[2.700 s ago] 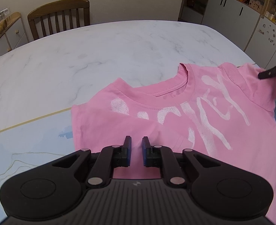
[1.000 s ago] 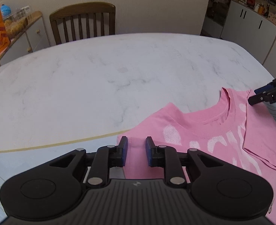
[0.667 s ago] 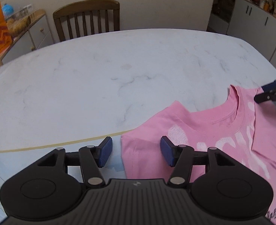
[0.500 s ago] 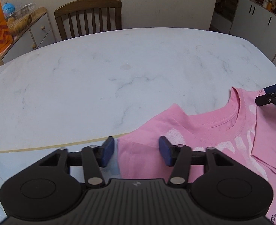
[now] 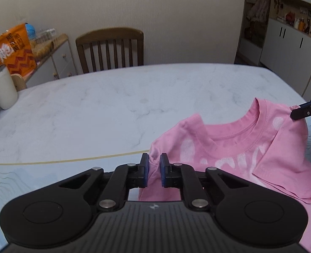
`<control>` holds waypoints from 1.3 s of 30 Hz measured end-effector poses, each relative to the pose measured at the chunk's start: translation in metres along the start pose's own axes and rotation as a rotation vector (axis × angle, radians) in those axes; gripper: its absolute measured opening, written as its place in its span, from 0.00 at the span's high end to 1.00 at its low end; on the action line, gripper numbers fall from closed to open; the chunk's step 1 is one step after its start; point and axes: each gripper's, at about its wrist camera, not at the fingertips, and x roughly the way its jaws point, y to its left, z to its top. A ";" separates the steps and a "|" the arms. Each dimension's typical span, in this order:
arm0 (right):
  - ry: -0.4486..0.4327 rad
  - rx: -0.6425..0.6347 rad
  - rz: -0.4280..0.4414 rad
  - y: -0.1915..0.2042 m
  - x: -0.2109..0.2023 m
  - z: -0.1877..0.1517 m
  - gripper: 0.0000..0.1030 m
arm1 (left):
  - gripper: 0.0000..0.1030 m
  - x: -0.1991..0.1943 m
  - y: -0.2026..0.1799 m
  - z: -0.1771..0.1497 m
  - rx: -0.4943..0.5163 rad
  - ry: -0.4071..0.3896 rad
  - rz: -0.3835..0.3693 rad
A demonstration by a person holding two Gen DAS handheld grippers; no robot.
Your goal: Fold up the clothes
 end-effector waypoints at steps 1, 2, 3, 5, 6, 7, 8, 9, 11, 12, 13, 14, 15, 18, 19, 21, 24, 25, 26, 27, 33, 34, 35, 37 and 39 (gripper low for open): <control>-0.015 0.000 0.017 0.000 -0.011 -0.004 0.00 | 0.91 -0.012 -0.001 -0.004 -0.002 -0.015 0.003; -0.029 0.000 0.034 0.001 -0.022 -0.008 0.00 | 0.91 -0.024 -0.001 -0.009 -0.004 -0.029 0.005; -0.044 0.000 0.051 0.001 -0.034 -0.012 0.00 | 0.91 -0.036 -0.002 -0.013 -0.006 -0.044 0.008; -0.062 0.008 0.075 0.001 -0.053 -0.022 0.00 | 0.91 -0.061 -0.003 -0.023 -0.010 -0.067 0.005; -0.069 0.014 0.083 0.002 -0.065 -0.029 0.00 | 0.91 -0.073 -0.004 -0.030 -0.009 -0.073 -0.002; -0.076 0.020 0.091 0.002 -0.077 -0.036 0.00 | 0.91 -0.083 -0.005 -0.038 0.002 -0.071 -0.021; -0.083 0.027 0.099 0.002 -0.089 -0.043 0.00 | 0.91 -0.093 -0.006 -0.047 0.013 -0.069 -0.040; -0.074 0.033 0.102 0.006 -0.096 -0.054 0.00 | 0.91 -0.104 -0.007 -0.056 0.023 -0.067 -0.059; -0.048 0.044 0.105 0.014 -0.107 -0.077 0.00 | 0.91 -0.124 -0.010 -0.074 0.045 -0.063 -0.096; -0.035 0.050 0.107 0.018 -0.113 -0.089 0.00 | 0.91 -0.135 -0.011 -0.082 0.055 -0.061 -0.115; -0.022 0.056 0.109 0.022 -0.119 -0.101 0.00 | 0.91 -0.145 -0.012 -0.091 0.066 -0.059 -0.133; -0.009 0.061 0.111 0.026 -0.125 -0.113 0.00 | 0.91 -0.155 -0.013 -0.100 0.077 -0.057 -0.152; 0.004 0.067 0.112 0.031 -0.131 -0.125 0.00 | 0.91 -0.165 -0.015 -0.110 0.087 -0.051 -0.172; 0.042 0.084 0.117 0.043 -0.148 -0.160 0.00 | 0.91 -0.180 -0.024 -0.146 0.115 0.009 -0.244; 0.055 0.090 0.119 0.047 -0.154 -0.172 0.00 | 0.91 -0.178 -0.024 -0.153 0.117 0.027 -0.255; 0.084 0.090 0.114 0.055 -0.160 -0.191 0.00 | 0.91 -0.173 -0.025 -0.167 0.123 0.062 -0.277; 0.131 0.064 0.090 0.064 -0.157 -0.210 0.00 | 0.91 -0.166 -0.026 -0.188 0.132 0.115 -0.311; 0.147 0.056 0.081 0.067 -0.156 -0.216 0.00 | 0.91 -0.164 -0.026 -0.195 0.134 0.133 -0.322; 0.163 0.047 0.073 0.071 -0.155 -0.223 0.00 | 0.91 -0.161 -0.026 -0.202 0.137 0.151 -0.333; 0.179 0.039 0.065 0.074 -0.154 -0.229 0.00 | 0.91 -0.159 -0.026 -0.209 0.140 0.169 -0.345; 0.190 -0.018 0.047 0.089 -0.171 -0.238 0.00 | 0.89 -0.174 -0.019 -0.210 0.242 0.216 -0.414; 0.172 -0.025 0.045 0.091 -0.175 -0.232 0.00 | 0.88 -0.180 -0.018 -0.209 0.257 0.208 -0.417; 0.154 -0.032 0.043 0.093 -0.179 -0.226 0.00 | 0.88 -0.186 -0.017 -0.206 0.259 0.192 -0.421; 0.128 -0.043 0.025 0.096 -0.174 -0.215 0.00 | 0.88 -0.187 -0.020 -0.195 0.260 0.150 -0.435; 0.127 -0.040 -0.001 0.100 -0.159 -0.206 0.00 | 0.88 -0.184 -0.026 -0.185 0.257 0.112 -0.451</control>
